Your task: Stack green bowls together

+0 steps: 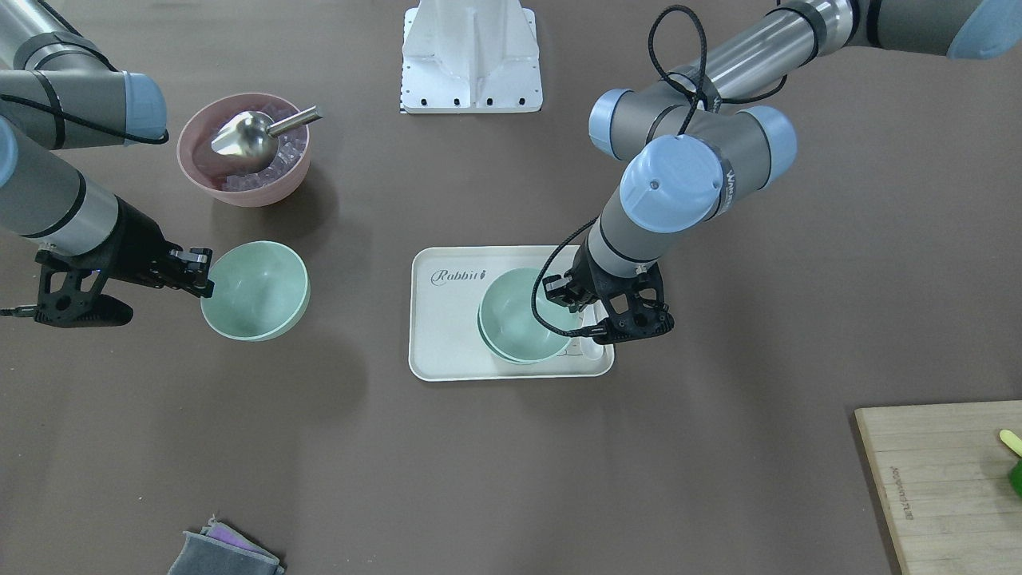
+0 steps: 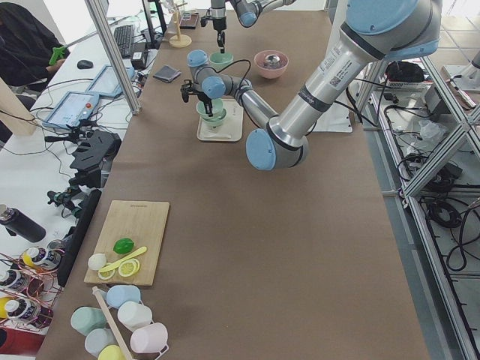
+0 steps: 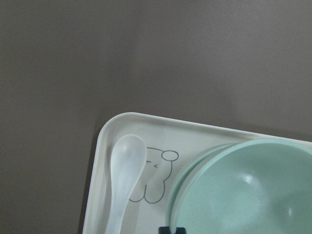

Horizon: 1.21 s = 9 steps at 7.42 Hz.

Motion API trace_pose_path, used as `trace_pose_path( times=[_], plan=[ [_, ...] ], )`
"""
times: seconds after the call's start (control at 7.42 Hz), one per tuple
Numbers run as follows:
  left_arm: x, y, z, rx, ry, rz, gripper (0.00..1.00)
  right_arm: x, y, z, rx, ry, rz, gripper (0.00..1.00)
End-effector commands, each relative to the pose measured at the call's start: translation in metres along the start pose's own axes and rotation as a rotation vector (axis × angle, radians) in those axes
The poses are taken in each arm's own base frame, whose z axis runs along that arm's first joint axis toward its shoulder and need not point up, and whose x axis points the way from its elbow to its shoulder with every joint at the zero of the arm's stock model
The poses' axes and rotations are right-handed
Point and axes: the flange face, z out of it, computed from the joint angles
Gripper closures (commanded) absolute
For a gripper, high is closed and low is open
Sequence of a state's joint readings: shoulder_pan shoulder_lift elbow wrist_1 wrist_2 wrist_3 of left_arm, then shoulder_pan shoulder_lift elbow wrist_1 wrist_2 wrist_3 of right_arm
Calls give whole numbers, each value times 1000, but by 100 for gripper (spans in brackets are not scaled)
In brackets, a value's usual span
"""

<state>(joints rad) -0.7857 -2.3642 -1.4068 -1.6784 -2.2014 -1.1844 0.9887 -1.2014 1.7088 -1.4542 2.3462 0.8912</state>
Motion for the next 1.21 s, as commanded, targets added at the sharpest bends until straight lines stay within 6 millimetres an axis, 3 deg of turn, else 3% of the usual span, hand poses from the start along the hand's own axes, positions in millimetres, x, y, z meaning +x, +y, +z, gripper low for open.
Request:
trace_pose_path(
  times=[0.0, 1.08],
  plan=[
    [4, 4, 6, 7, -8, 7, 100, 1, 0, 1, 4, 5, 0, 100],
    [3, 5, 20, 13, -1, 19, 100, 1, 0, 2, 2, 6, 1, 100]
  ],
)
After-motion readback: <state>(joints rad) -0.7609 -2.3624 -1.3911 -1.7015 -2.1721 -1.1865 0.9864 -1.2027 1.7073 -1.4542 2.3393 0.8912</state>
